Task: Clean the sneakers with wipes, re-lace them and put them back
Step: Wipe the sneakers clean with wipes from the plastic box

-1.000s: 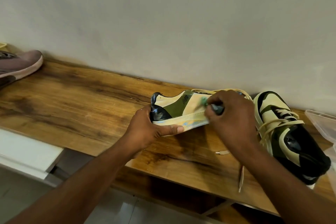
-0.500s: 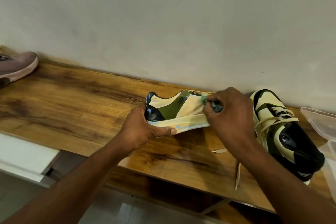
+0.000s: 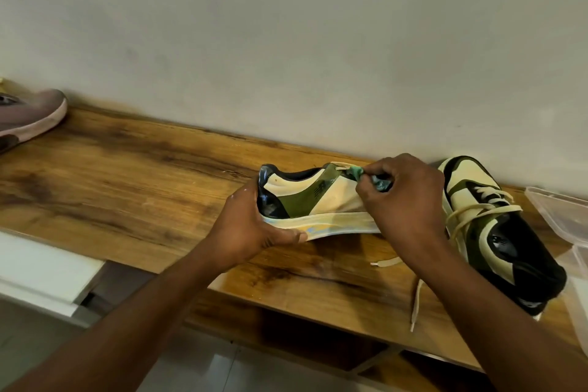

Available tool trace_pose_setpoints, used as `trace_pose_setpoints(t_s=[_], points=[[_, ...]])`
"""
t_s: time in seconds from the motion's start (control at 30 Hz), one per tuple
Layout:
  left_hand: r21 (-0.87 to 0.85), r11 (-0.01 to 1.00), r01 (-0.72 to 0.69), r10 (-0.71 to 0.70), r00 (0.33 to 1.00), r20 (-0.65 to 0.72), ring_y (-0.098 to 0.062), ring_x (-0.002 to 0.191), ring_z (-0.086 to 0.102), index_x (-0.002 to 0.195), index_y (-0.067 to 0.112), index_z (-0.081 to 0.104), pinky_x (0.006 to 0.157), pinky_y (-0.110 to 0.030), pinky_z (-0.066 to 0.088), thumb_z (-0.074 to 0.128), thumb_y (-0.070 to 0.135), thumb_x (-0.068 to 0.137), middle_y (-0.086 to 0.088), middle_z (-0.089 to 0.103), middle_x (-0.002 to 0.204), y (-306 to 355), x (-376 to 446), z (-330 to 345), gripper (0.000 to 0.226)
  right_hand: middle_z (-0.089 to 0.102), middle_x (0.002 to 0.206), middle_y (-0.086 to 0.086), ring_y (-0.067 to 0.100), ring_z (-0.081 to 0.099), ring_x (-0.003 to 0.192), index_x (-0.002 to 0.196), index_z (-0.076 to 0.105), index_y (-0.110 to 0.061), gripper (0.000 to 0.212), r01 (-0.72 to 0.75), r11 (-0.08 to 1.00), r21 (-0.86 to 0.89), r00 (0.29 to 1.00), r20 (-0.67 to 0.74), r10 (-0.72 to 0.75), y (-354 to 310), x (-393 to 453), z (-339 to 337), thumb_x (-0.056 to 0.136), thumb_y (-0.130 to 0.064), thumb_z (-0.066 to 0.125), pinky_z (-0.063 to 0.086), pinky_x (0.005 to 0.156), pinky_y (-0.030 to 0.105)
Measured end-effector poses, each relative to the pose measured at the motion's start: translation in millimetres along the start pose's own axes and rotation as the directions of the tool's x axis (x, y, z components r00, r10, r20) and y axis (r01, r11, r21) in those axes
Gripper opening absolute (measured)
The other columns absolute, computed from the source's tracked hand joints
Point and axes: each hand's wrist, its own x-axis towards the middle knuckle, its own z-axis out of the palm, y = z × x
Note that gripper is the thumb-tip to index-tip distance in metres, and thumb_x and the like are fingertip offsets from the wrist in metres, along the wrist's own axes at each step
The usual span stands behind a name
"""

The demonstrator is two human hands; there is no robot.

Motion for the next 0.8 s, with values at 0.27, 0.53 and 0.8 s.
trace_pose_setpoints(t_s=[0.27,0.53,0.8], points=[[0.035,0.999,-0.032,0.033,0.999,-0.034,0.008,0.1,0.069,0.128,0.031,0.058,0.081,-0.012,0.056,0.107,0.027,0.049,0.018,0.073,0.113,0,-3,5,0.093,0.075,0.091,-0.002,0.011,0.067,0.08,0.097,0.083,-0.017,0.015,0.089,0.994,0.065,0.993,0.078,-0.094,-20,-20,15,0.083,-0.011,0.081,0.059,0.074,0.033],[0.031,0.999,-0.034,0.035,0.999,-0.038,0.009,0.098,0.069,0.128,0.03,0.058,0.075,-0.008,0.053,0.106,0.023,0.05,0.017,0.074,0.109,2,-5,7,0.092,0.076,0.088,-0.002,0.008,0.065,0.076,0.093,0.083,-0.017,0.013,0.019,0.999,0.043,0.999,0.039,-0.02,-16,-15,4,0.084,-0.009,0.08,0.056,0.073,0.027],[0.019,0.999,-0.051,0.051,0.998,-0.041,0.008,0.099,0.069,0.126,0.032,0.058,0.08,-0.012,0.057,0.106,0.022,0.05,0.017,0.074,0.11,3,-7,8,0.091,0.075,0.082,-0.008,0.004,0.067,0.074,0.087,0.082,-0.019,0.01,0.02,0.994,0.104,0.999,0.034,-0.023,-11,-12,4,0.082,-0.01,0.081,0.06,0.073,0.032]])
